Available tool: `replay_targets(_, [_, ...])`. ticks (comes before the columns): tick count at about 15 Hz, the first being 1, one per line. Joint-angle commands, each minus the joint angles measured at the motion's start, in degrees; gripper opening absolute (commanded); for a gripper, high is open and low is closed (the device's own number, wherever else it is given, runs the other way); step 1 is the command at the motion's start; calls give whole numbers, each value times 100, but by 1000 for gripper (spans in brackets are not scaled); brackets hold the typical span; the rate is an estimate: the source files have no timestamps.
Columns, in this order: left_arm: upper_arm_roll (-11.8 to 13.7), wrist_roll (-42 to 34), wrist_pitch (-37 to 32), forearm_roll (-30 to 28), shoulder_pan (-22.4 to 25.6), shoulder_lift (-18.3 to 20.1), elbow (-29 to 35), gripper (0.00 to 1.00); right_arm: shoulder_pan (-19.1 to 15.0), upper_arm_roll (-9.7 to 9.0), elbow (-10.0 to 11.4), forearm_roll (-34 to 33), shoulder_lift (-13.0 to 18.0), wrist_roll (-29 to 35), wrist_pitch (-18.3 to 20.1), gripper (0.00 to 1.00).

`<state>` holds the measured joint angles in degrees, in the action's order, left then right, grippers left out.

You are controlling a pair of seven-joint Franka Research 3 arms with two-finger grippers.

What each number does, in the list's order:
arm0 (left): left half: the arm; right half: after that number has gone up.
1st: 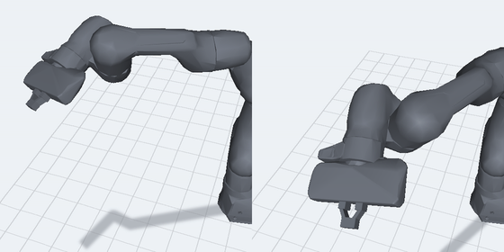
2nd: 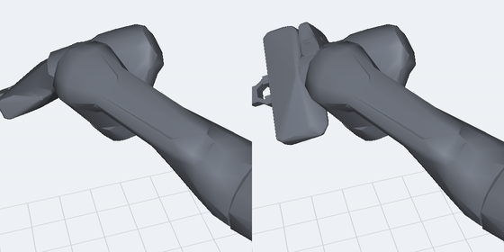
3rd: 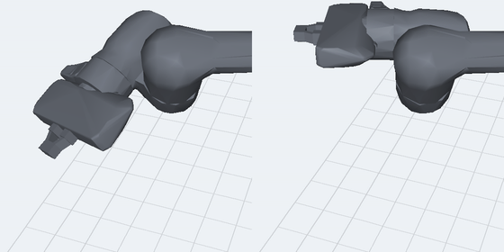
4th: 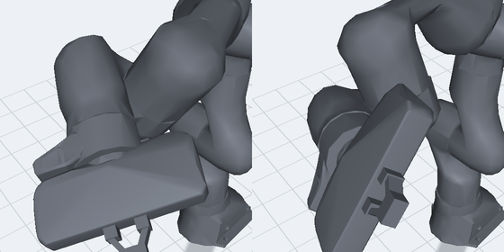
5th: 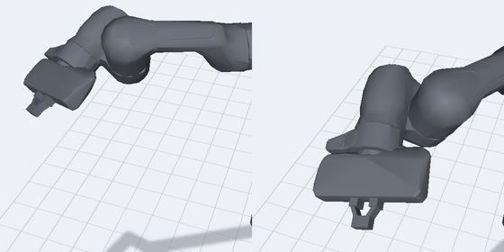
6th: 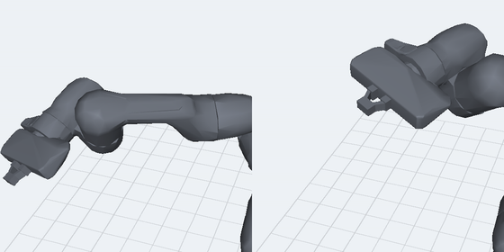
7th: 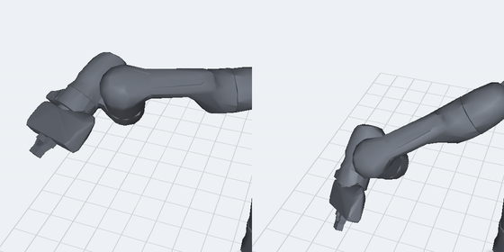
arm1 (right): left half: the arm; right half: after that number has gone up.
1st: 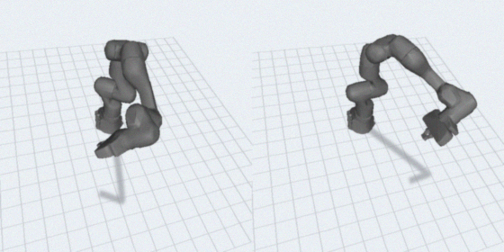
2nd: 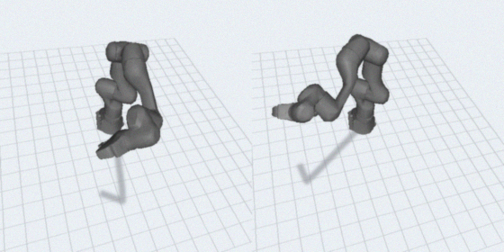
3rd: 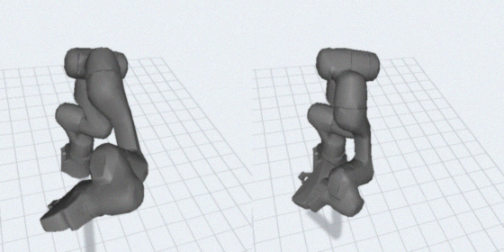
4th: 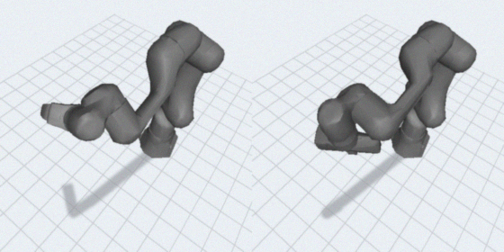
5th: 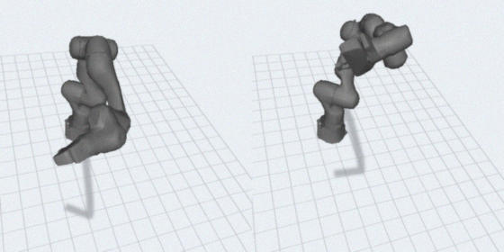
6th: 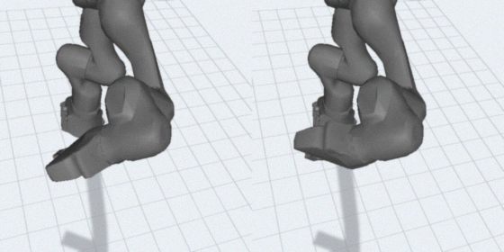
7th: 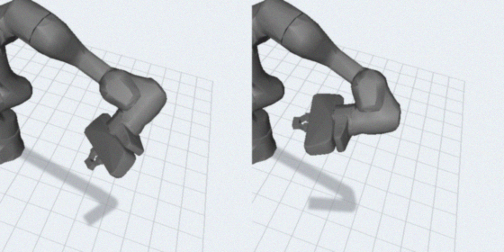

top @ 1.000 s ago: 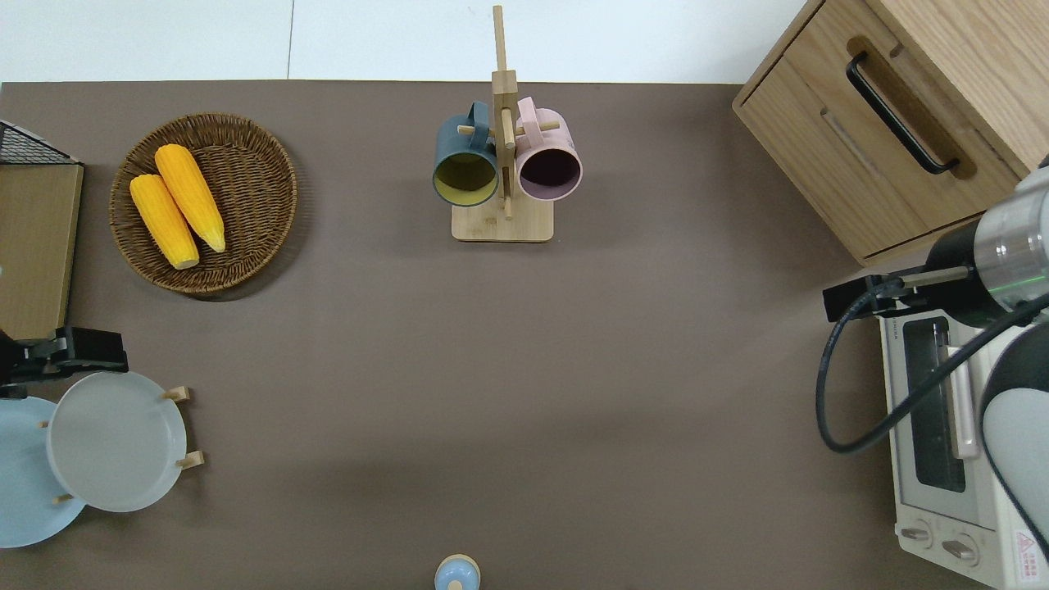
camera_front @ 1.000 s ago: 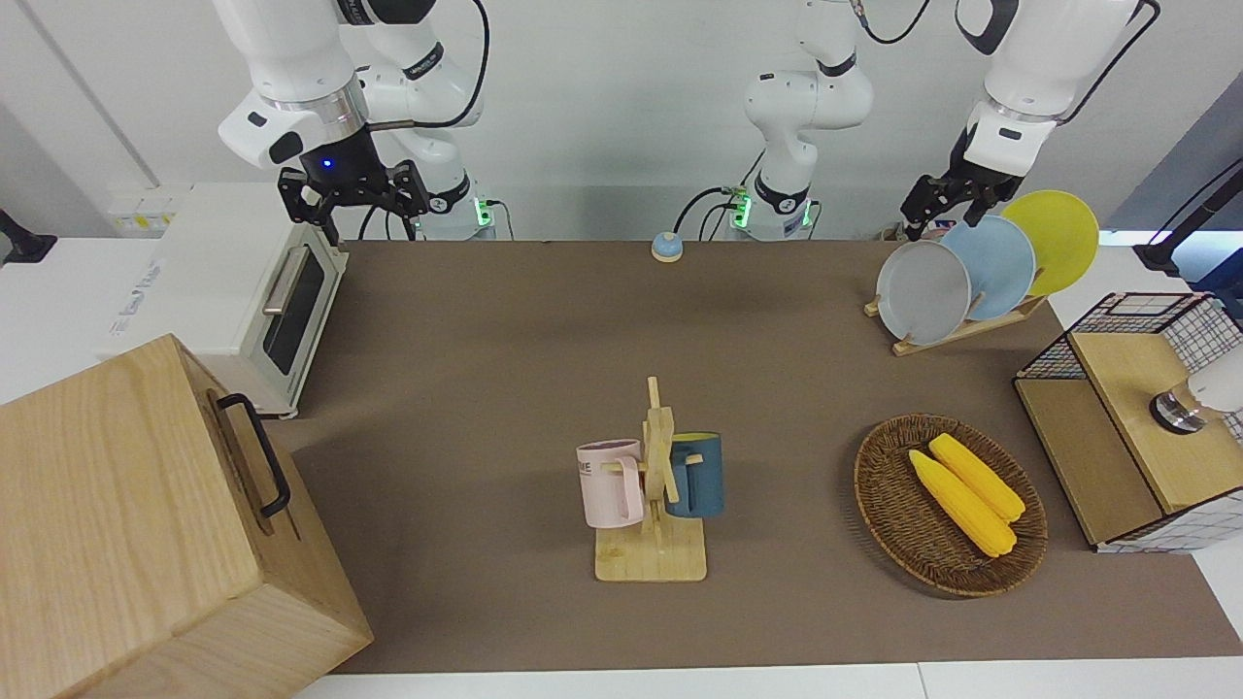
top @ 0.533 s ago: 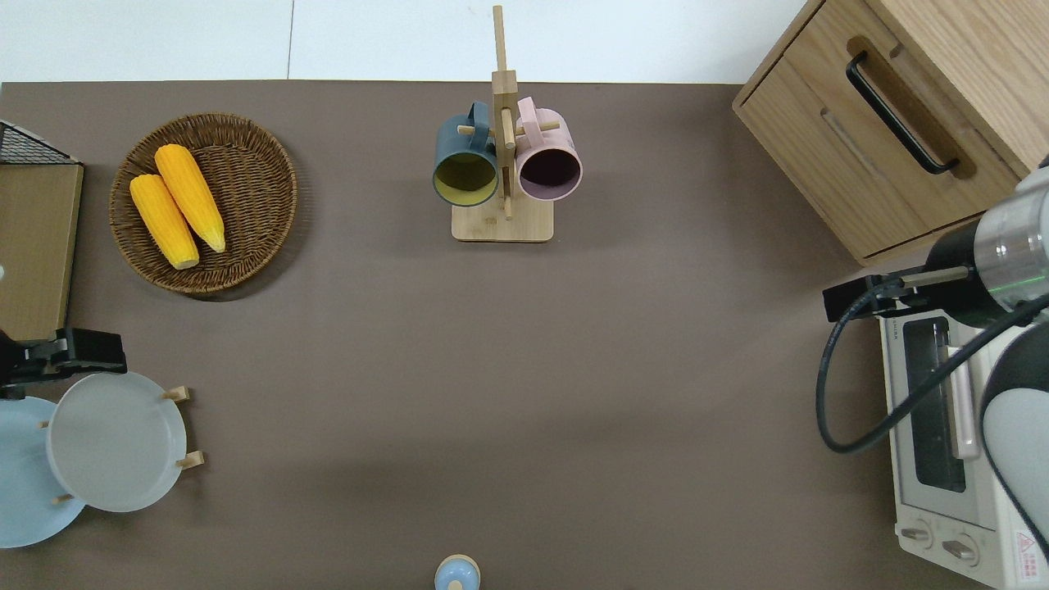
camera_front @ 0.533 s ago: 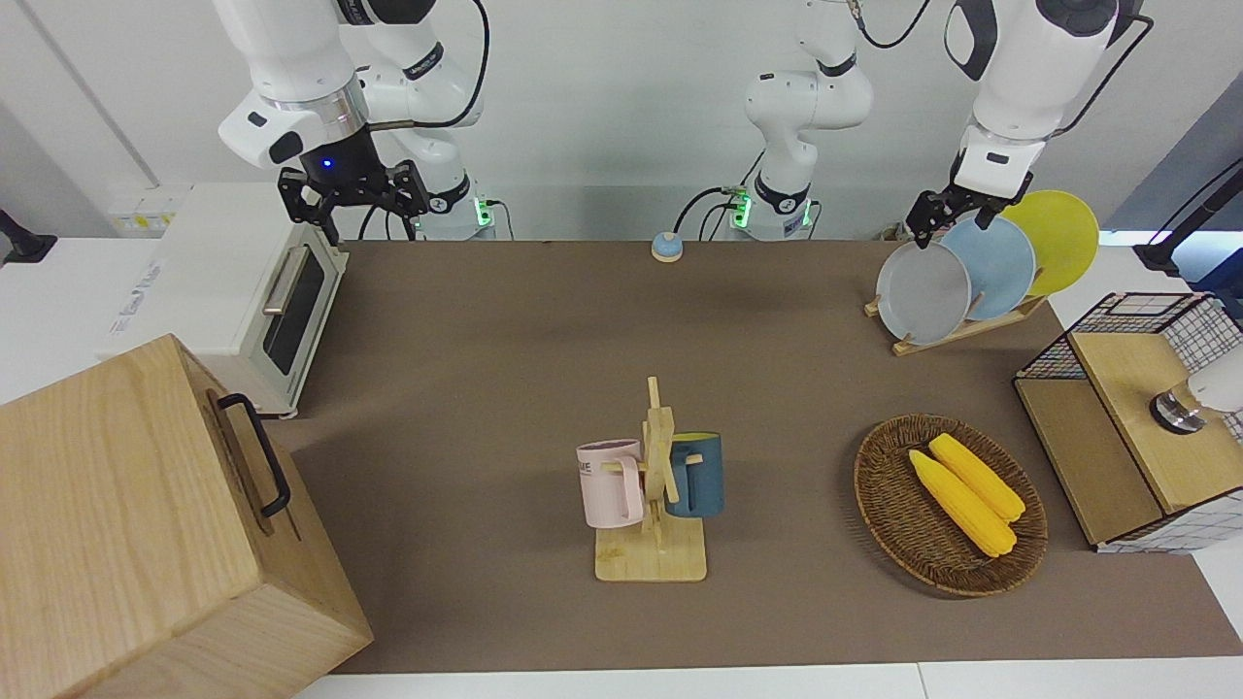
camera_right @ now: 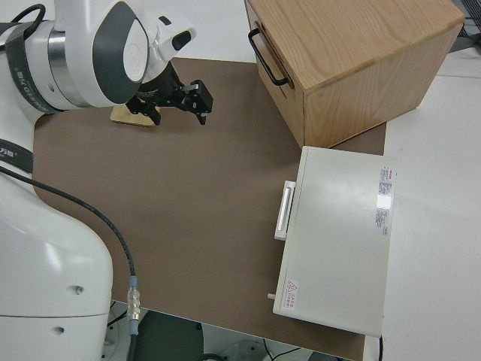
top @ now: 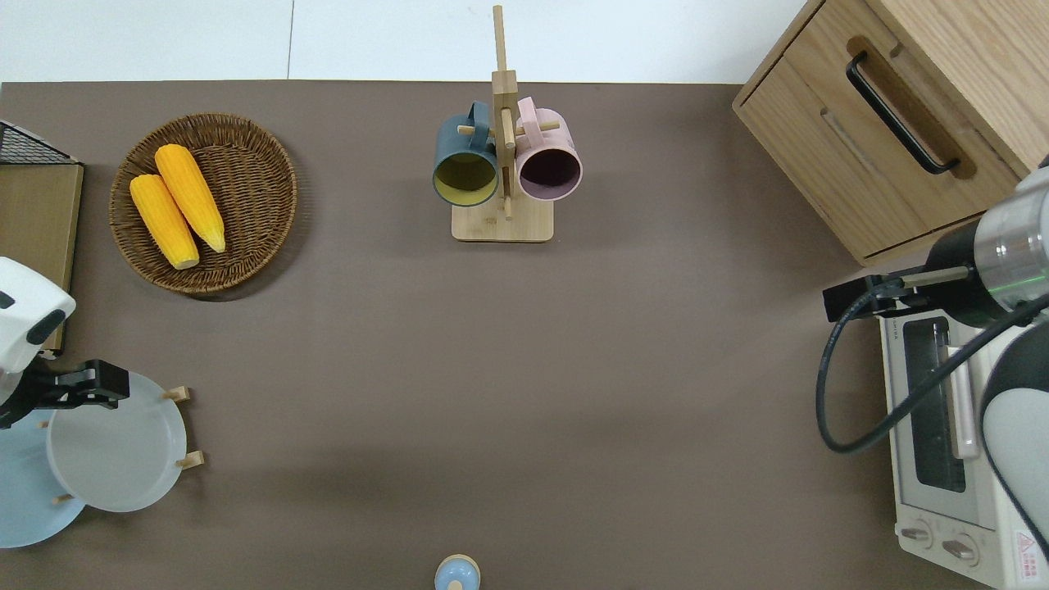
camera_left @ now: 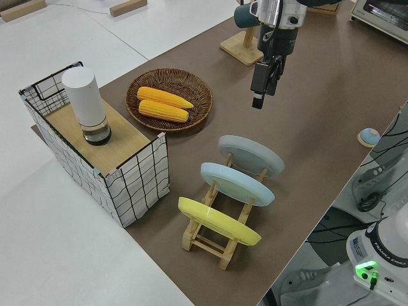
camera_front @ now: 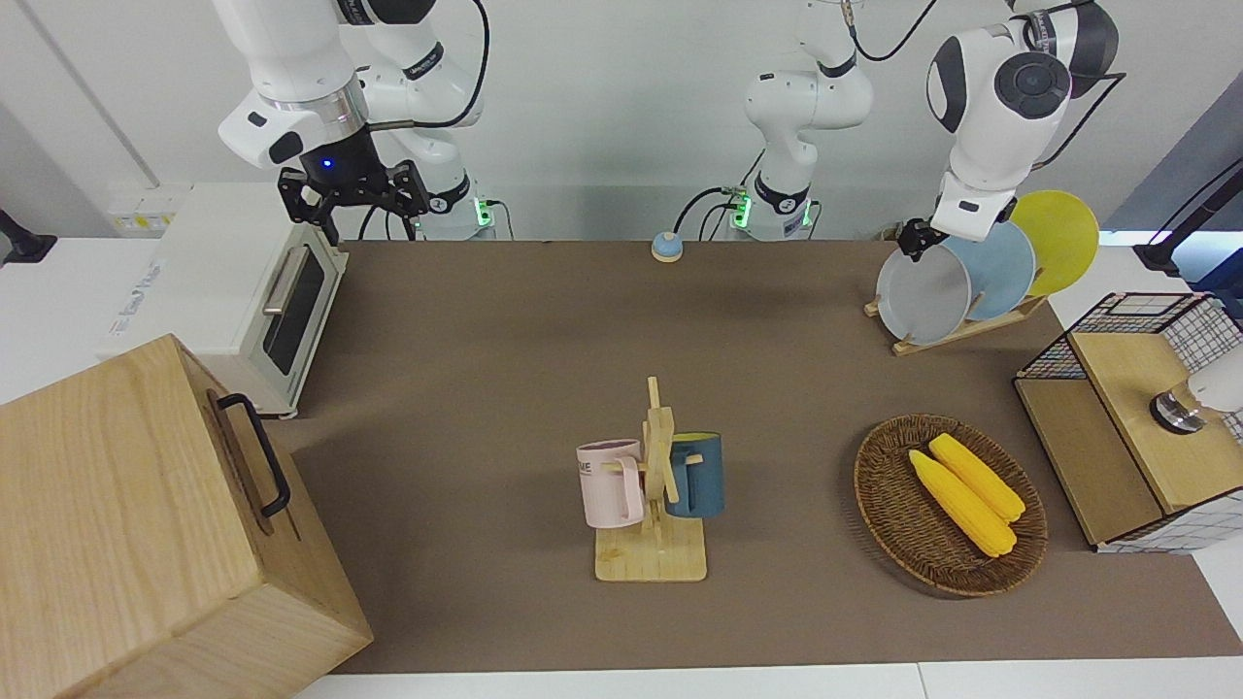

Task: Pick gray plate from low plate rack and place it on table with left arm
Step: 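Move the left gripper down to the gray plate in the low rack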

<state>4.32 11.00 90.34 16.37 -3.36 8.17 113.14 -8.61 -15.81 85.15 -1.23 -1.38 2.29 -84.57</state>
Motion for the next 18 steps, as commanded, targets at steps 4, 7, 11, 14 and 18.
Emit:
replay_targets(4, [8, -115, 80, 621, 116, -219, 270, 995, -106, -98, -51, -9, 7, 70, 81, 983])
replay_targets(7, [17, -115, 71, 1052, 125, -307, 349, 995, -106, -98, -51, -9, 15, 70, 81, 983])
replay_targets(11, [25, -80, 89, 1246, 195, -491, 411, 995, -106, -98, -51, -9, 15, 70, 81, 983])
replay_targets(14, [34, -63, 185, 1246, 301, -658, 420, 960, -106, -98, -51, -9, 7, 70, 73, 983])
replay_targets(18, [34, -36, 282, 1246, 354, -756, 420, 507, -106, -98, -51, -9, 7, 70, 81, 983])
